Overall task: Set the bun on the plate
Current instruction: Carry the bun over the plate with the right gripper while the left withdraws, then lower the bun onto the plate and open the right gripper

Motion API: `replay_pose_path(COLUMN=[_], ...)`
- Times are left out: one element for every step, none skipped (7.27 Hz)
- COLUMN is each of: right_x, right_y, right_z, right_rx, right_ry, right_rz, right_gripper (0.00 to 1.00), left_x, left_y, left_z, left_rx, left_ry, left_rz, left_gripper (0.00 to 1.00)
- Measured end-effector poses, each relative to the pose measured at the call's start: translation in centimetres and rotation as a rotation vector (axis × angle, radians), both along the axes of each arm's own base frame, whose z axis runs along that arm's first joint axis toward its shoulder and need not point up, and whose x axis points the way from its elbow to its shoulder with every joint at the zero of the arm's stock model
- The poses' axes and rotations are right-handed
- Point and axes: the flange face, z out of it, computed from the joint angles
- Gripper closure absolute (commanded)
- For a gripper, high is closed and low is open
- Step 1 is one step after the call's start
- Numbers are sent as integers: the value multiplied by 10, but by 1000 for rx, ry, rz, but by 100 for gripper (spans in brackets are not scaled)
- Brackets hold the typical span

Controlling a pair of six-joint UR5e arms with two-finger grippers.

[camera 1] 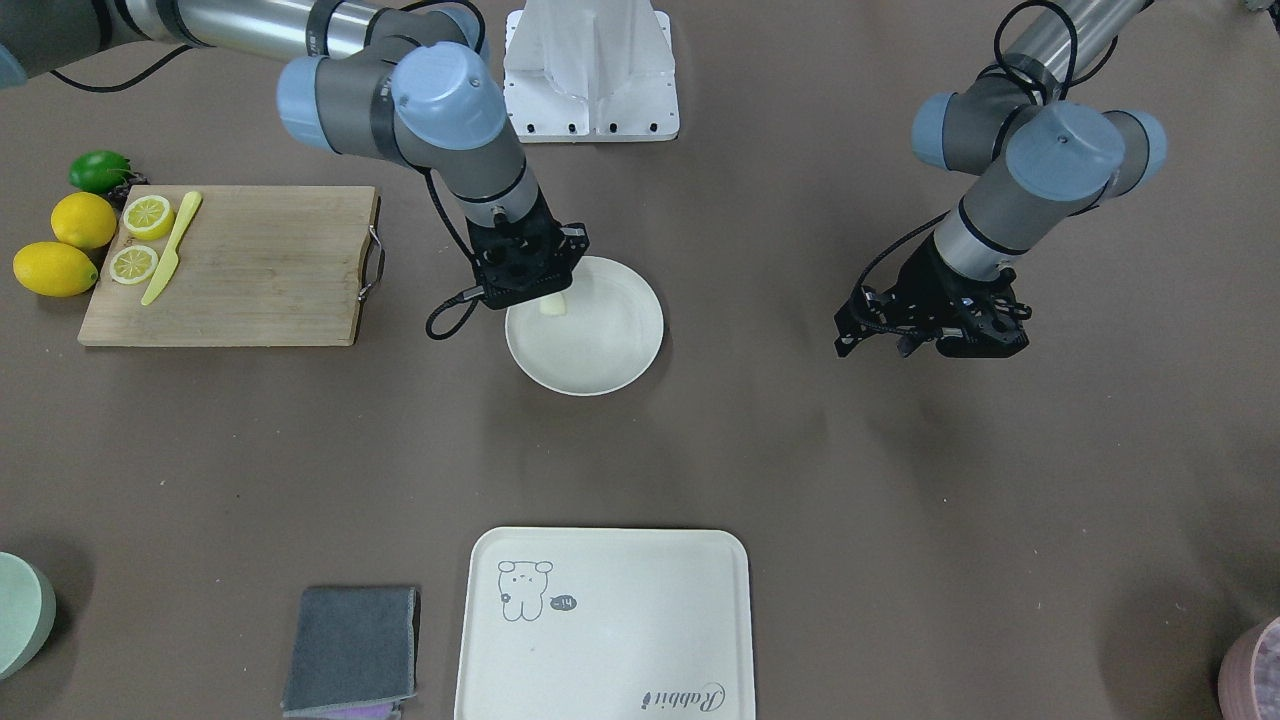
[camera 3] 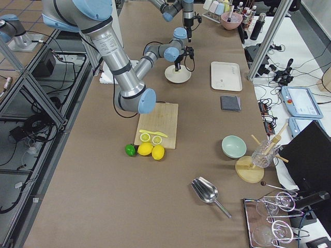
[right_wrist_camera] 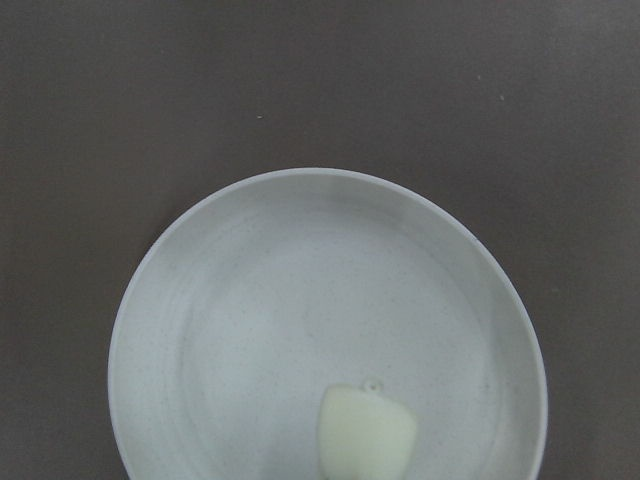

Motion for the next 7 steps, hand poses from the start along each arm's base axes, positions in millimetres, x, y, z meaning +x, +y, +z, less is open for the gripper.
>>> replay_pose_path(right_x=[-15,-25,-34,-42,-50,-55,-58], right_y=[-2,-5,-5,0,6,11,14], right_z=[1,2,3,7,12,15,16], right_rx=[10,20,20,13,2,-14,-27], right_ry=[4,5,9,16,25,29,32], right_rz=[5,11,12,8,5,6,11], right_gripper=[100,99,88,78,67,35,2], left_x=[-1,0,0,0,-1,-1,-2], left_y=[-1,-2,-3,-3,-3,-3,-3], left_z=[1,2,2,2,2,3,5], left_rx=[-2,-3,-3,-4,-4,-6,-8], left_ry=[-2,-3,-4,-4,-5,-5,-6], left_rz=[-2,-3,-4,-4,-5,-6,-7], left_gripper=[11,11,11,11,11,11,10])
